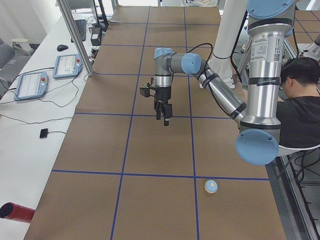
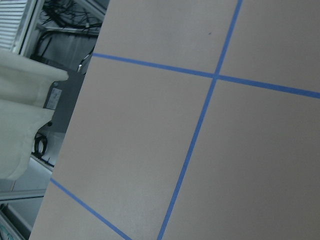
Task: Place and press bell with both arms
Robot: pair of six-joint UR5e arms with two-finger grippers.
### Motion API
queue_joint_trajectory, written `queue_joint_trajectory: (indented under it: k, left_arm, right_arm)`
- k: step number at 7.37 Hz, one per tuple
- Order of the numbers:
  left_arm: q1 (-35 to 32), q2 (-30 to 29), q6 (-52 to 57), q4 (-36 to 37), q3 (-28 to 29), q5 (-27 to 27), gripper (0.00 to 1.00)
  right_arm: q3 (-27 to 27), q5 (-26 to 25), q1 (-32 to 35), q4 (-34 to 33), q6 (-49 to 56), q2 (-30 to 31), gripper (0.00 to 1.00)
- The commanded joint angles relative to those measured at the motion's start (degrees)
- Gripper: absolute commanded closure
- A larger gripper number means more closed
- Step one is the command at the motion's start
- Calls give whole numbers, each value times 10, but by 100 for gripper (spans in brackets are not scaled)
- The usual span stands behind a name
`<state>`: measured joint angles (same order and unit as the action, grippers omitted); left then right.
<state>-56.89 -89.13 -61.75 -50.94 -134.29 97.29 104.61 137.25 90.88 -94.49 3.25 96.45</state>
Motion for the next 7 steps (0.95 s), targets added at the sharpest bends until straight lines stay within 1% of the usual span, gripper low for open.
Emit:
queue_joint_trajectory:
  k: [1, 2, 4, 5, 6, 7]
  left_arm:
    - [56, 33, -166, 4, -4, -25, 0]
    - [97, 57, -242, 5, -4, -49, 0]
    - [173, 90, -391, 5, -4, -61, 0]
    - [223, 119, -478, 5, -4, -69, 0]
    - [278, 144, -569, 5, -4, -90, 0]
    - [315, 149, -646, 6, -3, -90, 0]
  right_arm:
    - [1, 0, 0, 0, 0, -3, 0]
    - [1, 0, 0, 0, 0, -3, 0]
    - [1, -1, 0, 0, 0, -3, 0]
    - [1, -1, 0, 0, 0, -4, 0]
    - [2, -1, 0, 0, 0, -4, 0]
    - [4, -1, 0, 0, 0, -4, 0]
